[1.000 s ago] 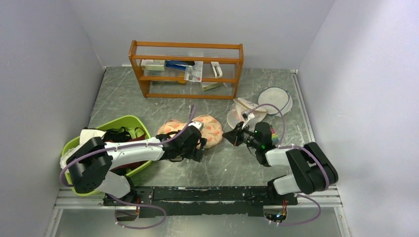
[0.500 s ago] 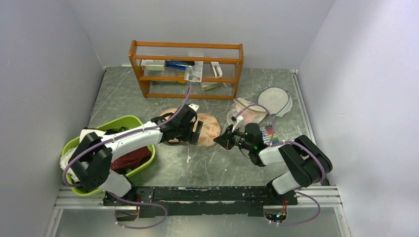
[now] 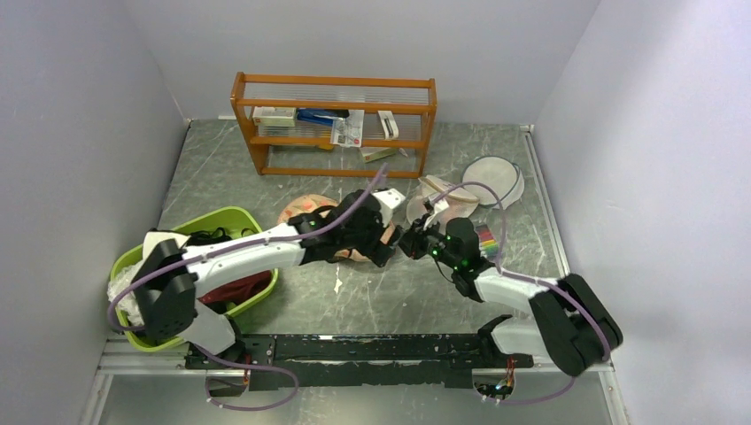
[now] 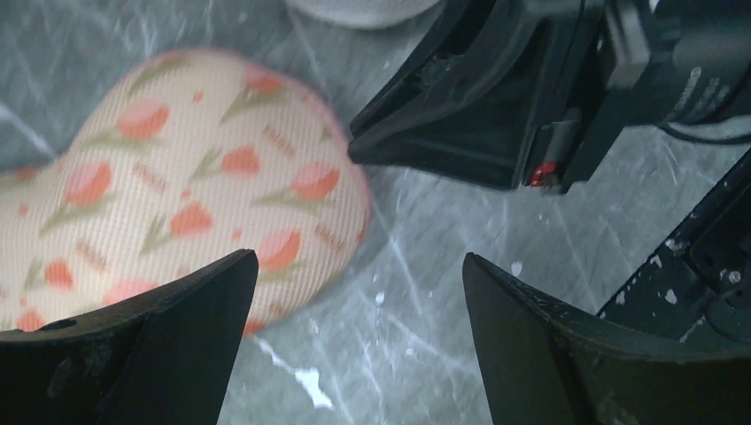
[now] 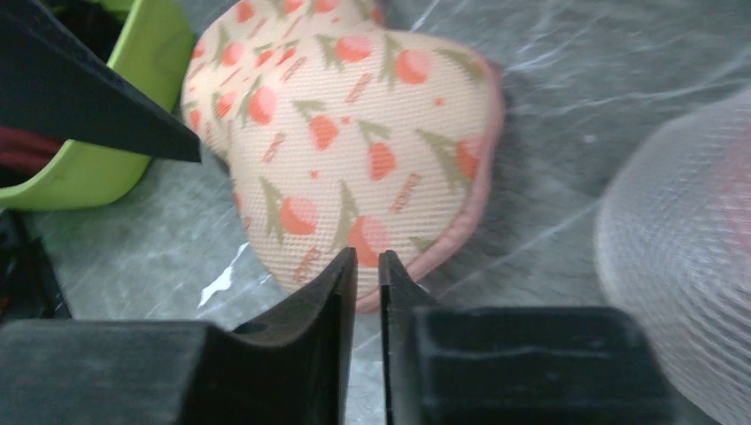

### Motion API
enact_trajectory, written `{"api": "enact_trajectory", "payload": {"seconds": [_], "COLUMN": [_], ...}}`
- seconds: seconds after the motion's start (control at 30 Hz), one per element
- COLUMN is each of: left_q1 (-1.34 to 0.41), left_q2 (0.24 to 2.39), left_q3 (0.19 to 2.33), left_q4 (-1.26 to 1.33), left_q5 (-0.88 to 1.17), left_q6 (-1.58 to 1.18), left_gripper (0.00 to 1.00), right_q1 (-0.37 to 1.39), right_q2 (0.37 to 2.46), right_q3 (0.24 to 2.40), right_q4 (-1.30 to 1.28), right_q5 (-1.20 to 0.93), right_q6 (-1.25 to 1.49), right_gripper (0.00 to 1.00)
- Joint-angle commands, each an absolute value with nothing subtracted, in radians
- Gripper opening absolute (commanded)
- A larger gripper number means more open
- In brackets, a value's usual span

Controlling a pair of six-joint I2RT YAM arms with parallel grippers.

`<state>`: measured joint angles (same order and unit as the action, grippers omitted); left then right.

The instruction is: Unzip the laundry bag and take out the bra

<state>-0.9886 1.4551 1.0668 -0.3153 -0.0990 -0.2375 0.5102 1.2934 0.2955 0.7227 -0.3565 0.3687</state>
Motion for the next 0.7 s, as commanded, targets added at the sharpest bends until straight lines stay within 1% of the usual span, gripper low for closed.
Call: {"api": "enact_trajectory", "payload": {"seconds": [0.0,0.07,0.1,0.17,0.4,0.5,0.57,0.67], "left_q1": [-1.023,-1.032,-1.035,-1.045,-1.054,-1.054,-1.054,-1.054], "left_q2": [1.572,1.615,1.635,1.666,1.699,1.714,1.719,1.729], "left_q3": [1.168,1.172,1.174,1.173,1.093,1.079,1.070,1.063], "left_q4": [-0.272,-0.259,-0.262,-0.264,-0.177,-0.169,-0.164,-0.155], "left_q5": [-0.148,-0.145,-0.149,-0.160,-0.202,-0.272,-0.299,-0.322], "left_q6": [-0.128,-0.110,-0.106,-0.095,-0.050,-0.031,-0.017,-0.001], "left_gripper": [0.96,0.92,0.92,0.92,0.95,0.92,0.89,0.83], "right_q1": [0.499,0.455,0.428,0.383,0.365,0.365,0.365,0.365], "right_q2": [1.167,1.145,1.144,1.149,1.238,1.274,1.280,1.290], "right_q3": [0.275,0.281,0.281,0.271,0.278,0.282,0.276,0.273], "right_q4": [0.573,0.498,0.478,0.502,0.568,0.612,0.635,0.664], "right_q5": [-0.112,-0.054,-0.056,-0.129,-0.224,-0.293,-0.326,-0.361], "right_q6": [0.339,0.357,0.375,0.386,0.408,0.397,0.394,0.390], "right_gripper": [0.23,0.33,0.34,0.38,0.52,0.54,0.57,0.58]}}
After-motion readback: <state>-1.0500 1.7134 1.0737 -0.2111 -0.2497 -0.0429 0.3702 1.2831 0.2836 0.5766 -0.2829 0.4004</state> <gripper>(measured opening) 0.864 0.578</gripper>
